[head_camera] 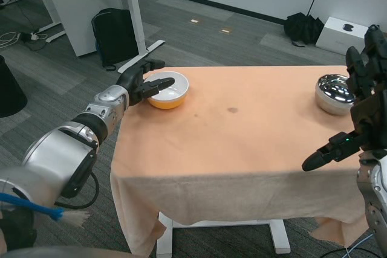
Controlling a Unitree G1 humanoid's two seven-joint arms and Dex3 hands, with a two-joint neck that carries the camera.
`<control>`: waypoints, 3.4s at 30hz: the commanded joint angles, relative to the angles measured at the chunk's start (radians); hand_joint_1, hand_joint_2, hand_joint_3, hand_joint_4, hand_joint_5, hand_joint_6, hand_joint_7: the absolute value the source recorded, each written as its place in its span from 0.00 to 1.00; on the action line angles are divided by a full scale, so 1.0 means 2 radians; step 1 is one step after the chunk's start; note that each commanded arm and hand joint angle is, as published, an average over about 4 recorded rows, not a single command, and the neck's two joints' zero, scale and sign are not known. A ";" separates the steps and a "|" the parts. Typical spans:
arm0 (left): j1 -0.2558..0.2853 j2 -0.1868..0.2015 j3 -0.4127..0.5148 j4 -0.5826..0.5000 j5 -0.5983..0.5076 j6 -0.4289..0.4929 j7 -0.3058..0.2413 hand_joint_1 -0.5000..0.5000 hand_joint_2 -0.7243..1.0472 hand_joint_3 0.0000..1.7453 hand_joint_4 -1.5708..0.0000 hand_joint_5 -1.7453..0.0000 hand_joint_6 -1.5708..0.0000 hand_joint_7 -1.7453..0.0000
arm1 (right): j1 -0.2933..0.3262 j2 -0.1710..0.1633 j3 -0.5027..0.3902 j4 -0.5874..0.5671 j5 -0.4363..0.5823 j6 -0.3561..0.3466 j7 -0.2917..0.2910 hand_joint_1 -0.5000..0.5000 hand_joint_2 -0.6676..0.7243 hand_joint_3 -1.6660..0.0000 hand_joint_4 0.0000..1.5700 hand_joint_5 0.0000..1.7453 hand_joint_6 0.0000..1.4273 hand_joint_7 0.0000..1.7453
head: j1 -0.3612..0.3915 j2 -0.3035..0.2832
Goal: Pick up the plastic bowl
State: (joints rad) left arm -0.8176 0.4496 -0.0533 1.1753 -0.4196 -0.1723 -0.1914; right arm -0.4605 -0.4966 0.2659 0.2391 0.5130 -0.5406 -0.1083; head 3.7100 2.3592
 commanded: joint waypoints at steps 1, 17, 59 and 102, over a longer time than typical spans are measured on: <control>0.000 0.002 -0.005 0.004 0.002 0.004 -0.004 0.00 0.95 0.15 0.80 0.81 0.21 0.32 | -0.001 -0.003 0.000 0.005 0.003 -0.008 0.000 0.03 0.86 1.00 0.00 0.00 0.00 0.00 | 0.000 0.000; 0.001 0.003 -0.007 0.004 0.003 0.003 -0.007 0.00 1.00 0.20 0.65 0.32 0.20 0.29 | 0.002 -0.002 -0.002 0.004 0.005 -0.012 0.000 0.00 0.86 1.00 0.00 0.00 0.00 0.00 | -0.001 -0.001; 0.038 0.027 -0.078 -0.125 0.152 -0.049 -0.115 0.02 0.35 0.05 1.00 0.53 1.00 0.88 | 0.011 -0.003 -0.003 0.000 0.012 -0.018 0.000 0.00 0.86 1.00 0.00 0.00 0.00 0.00 | -0.013 -0.019; 0.034 -0.036 -0.027 -0.014 0.257 -0.173 0.021 0.01 0.74 0.05 1.00 0.66 1.00 0.92 | 0.015 0.000 -0.004 0.005 0.015 -0.027 0.000 0.00 0.86 1.00 0.00 0.00 0.00 0.00 | -0.016 -0.026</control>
State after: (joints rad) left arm -0.7492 0.3863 -0.1023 1.1366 0.0889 -0.5275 -0.1625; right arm -0.4444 -0.4958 0.2651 0.2390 0.5367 -0.5761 -0.1084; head 3.6777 2.3068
